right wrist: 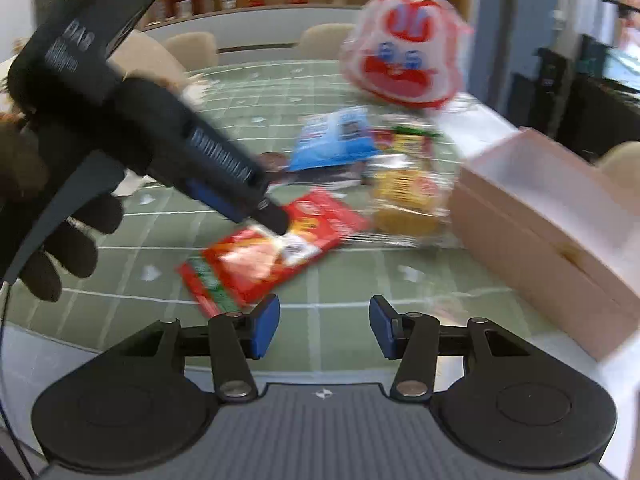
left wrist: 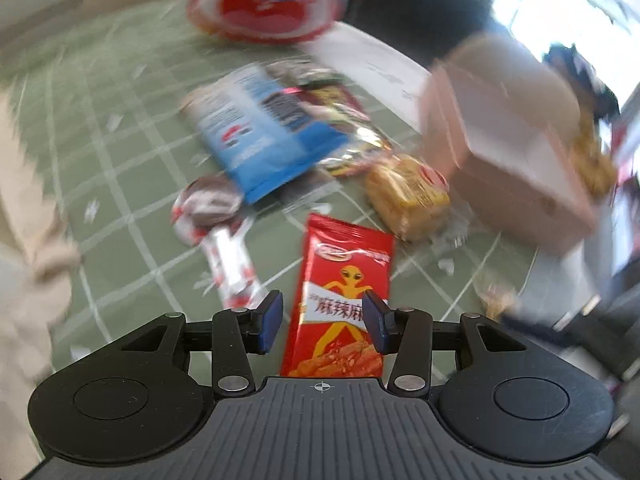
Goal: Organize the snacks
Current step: 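Lower the rice-cracker bar onto the table with the right tool while the left tool lifts the red packet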
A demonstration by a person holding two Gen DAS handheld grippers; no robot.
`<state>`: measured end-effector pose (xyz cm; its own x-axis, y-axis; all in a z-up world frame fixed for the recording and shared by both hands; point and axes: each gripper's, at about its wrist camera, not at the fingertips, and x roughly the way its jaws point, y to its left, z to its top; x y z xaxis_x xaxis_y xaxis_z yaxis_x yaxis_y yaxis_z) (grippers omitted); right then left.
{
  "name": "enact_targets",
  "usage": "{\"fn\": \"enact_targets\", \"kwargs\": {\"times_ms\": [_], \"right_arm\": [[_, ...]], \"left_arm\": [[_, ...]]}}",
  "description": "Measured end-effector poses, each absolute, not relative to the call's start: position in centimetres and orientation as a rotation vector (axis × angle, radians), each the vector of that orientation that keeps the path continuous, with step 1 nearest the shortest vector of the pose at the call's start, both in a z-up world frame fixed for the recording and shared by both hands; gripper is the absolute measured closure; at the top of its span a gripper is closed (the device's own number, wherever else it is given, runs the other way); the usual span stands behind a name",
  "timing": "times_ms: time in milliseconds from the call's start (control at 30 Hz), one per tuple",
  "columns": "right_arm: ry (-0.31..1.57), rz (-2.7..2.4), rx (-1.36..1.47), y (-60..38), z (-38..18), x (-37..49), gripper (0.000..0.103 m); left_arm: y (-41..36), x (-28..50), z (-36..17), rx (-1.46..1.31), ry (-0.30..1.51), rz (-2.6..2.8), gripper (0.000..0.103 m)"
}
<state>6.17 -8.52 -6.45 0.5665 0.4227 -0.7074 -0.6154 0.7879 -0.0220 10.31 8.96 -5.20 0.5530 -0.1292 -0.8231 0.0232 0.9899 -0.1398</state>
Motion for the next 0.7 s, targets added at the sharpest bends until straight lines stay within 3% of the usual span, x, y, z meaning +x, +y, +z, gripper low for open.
{"fn": "enact_targets", "kwargs": {"times_ms": [167,400,700], "right_arm": [[0.747,0.451,-0.225,-11.5,-6.2,6.3,0.048],[0.863,0.416,-0.015,-14.2,-7.5,7.9,0.047],[0.851,0.430,-0.073,-12.9,-8.1,7.8,0.046]], "left_arm": [[5.3,10.0,-5.6,0.138,0.938,-0.127,0.053],[5.9,10.0,-5.8,0.003,1.010,-0.240,0.051],[2.9,8.5,-5.4,0.107,0.998,-0.263,0.054]]}}
